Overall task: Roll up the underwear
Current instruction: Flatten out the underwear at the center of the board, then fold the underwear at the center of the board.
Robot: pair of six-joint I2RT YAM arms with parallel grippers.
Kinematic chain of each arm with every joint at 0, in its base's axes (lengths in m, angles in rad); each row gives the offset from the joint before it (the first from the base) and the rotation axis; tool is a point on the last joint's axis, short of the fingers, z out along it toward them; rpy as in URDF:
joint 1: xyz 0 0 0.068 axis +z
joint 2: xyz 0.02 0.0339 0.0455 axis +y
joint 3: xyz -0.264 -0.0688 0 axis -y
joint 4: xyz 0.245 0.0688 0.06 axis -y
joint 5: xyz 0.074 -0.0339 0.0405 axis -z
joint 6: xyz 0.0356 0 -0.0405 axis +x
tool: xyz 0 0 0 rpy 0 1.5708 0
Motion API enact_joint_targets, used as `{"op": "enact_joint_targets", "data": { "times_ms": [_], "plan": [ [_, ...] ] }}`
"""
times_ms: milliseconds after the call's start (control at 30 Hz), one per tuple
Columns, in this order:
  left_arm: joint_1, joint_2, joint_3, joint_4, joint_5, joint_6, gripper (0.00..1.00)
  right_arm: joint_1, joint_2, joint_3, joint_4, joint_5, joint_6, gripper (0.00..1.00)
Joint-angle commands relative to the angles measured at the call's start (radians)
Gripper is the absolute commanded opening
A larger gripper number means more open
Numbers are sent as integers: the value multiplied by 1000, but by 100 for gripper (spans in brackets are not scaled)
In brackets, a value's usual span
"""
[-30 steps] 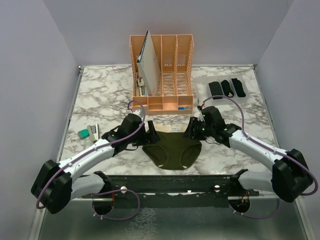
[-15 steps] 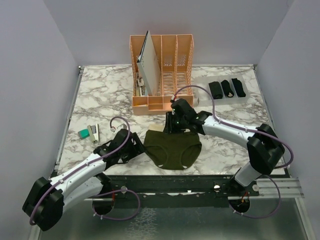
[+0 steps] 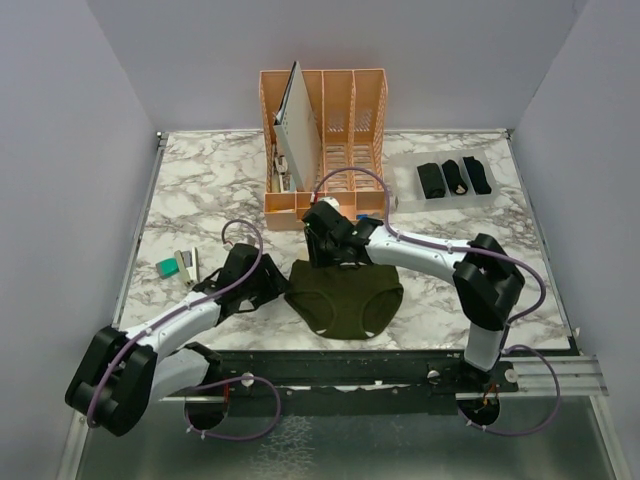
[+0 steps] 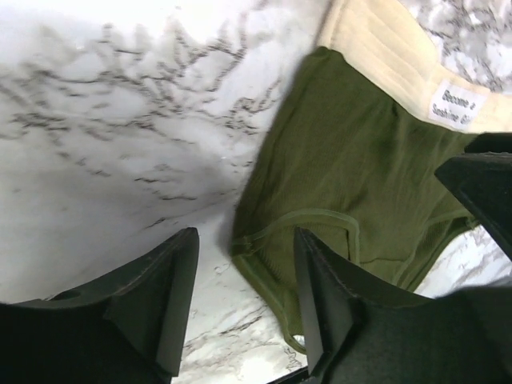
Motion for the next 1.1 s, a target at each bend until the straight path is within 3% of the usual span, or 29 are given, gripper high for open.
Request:
{"op": "enact_joint_targets", "data": {
  "times_ms": [0, 267, 667, 1067],
  "plan": [
    [8, 89, -46, 57, 102, 58, 55, 20, 32, 55, -27, 74, -12, 48],
    [15, 173, -51, 88, 122, 72, 41, 31, 126, 167, -87, 47, -37, 48],
    [17, 78, -84, 58, 86, 65, 25, 48, 253, 322, -158, 65, -17, 48],
    [17, 92, -89, 96, 103, 63, 18, 84, 361, 445, -207, 102, -11, 44]
  ]
}}
